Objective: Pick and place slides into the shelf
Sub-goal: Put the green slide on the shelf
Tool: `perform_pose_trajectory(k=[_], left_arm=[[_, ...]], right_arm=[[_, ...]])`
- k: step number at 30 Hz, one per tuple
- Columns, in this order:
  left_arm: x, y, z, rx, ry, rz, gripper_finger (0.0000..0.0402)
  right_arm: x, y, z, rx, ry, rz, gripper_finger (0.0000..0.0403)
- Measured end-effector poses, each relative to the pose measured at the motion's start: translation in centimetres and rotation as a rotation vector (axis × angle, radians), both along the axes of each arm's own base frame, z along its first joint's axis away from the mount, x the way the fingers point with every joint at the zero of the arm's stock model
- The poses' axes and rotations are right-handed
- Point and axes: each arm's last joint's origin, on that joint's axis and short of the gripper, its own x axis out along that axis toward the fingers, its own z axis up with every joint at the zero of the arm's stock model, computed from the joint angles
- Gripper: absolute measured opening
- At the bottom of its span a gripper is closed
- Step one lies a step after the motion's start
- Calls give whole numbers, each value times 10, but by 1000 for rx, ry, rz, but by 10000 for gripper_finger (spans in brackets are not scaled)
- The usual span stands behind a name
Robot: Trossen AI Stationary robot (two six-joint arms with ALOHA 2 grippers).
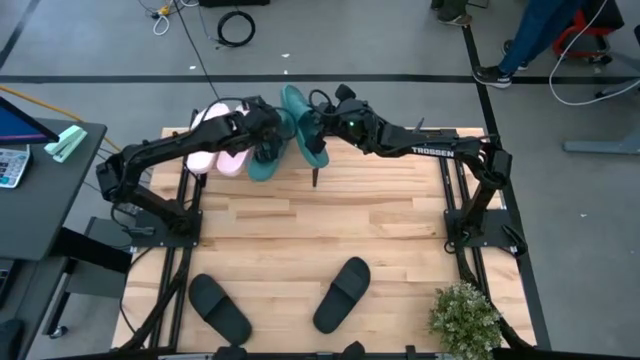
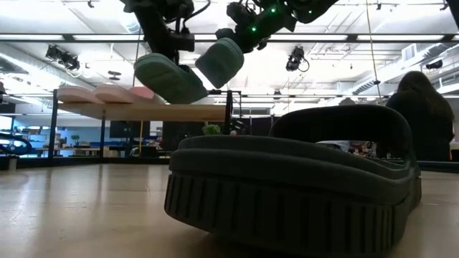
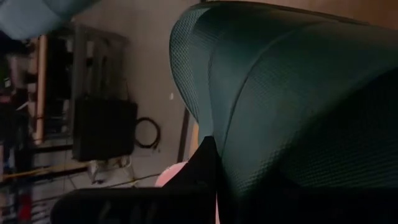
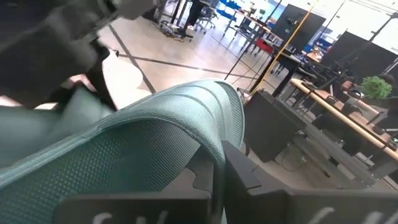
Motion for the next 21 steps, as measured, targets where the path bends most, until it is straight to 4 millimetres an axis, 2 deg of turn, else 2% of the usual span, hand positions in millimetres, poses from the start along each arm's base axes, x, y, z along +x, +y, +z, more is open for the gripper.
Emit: perform_pose_trajectory(k=[6, 12, 21], left_arm=[[1, 11, -10, -18, 19, 50, 15], [-9, 29, -17, -54, 23, 147, 12], [-17, 35, -18, -56, 41, 211, 17]], right_arm=[[1, 3, -1, 3, 7, 6, 13], [1, 3, -3, 11, 28, 8, 13], [0, 3, -4, 15, 39, 8, 13]])
